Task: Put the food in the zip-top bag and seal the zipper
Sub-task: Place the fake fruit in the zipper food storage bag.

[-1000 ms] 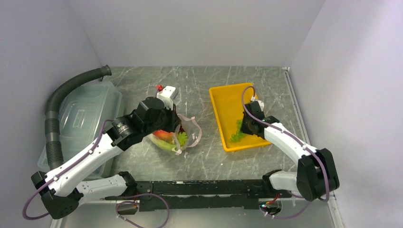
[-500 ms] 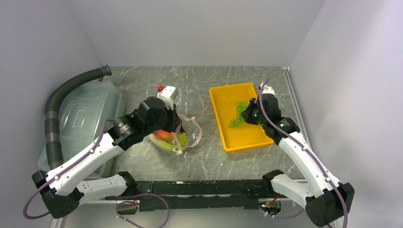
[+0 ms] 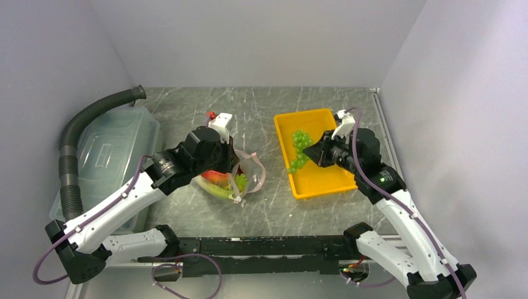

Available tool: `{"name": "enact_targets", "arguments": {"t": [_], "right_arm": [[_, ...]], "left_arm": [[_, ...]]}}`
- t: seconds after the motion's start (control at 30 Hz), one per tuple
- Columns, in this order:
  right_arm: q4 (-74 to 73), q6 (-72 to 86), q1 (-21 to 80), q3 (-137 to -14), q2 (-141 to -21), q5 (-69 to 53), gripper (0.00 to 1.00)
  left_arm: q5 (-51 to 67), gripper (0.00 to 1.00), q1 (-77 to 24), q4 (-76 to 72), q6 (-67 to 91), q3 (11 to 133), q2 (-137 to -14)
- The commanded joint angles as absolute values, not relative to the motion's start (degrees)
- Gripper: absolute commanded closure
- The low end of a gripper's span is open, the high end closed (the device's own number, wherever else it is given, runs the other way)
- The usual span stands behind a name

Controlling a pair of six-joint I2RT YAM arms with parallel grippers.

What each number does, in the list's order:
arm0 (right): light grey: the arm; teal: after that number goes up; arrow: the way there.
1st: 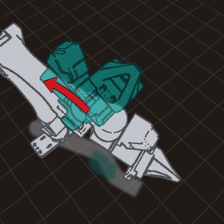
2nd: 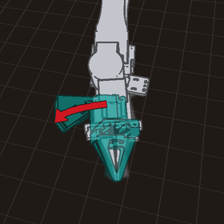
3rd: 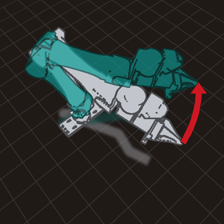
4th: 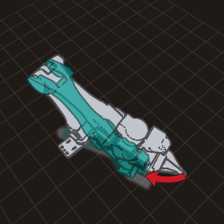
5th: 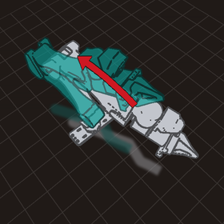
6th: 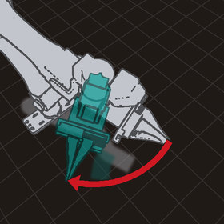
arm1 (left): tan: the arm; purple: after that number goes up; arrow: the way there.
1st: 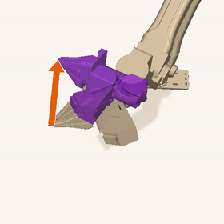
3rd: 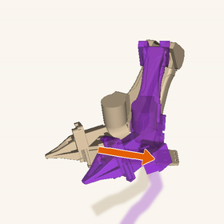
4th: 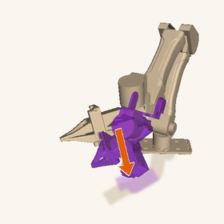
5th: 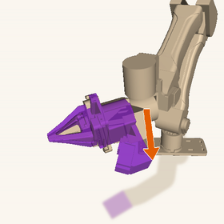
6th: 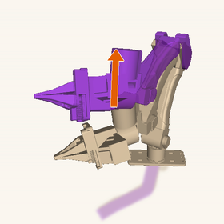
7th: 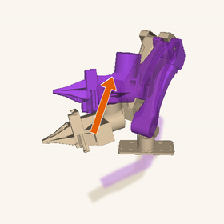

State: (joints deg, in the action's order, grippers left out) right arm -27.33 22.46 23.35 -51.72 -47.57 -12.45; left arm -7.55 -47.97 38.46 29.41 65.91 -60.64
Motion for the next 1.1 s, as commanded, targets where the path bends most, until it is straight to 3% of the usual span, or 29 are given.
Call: {"name": "enact_targets", "arguments": {"t": [0.0,0.23,0.73,1.07], "right_arm": [[-19.75,20.13,25.78,-53.59,-44.43,-21.88,1.00],[-16.58,15.86,32.98,-53.27,-43.05,-25.82,1.00],[-26.22,5.72,41.89,-61.08,-50.34,-41.52,1.00],[-27.75,4.89,51.54,-63.90,-59.34,-35.47,1.00]], "left_arm": [[-7.83,1.00,-47.82,36.84,29.88,68.43,-60.82],[-6.32,1.00,-47.81,37.19,29.65,69.33,-61.23],[-1.68,1.00,-47.81,43.74,25.54,74.52,-60.59],[0.38,1.00,-47.90,44.21,25.15,75.14,-60.99]]}}
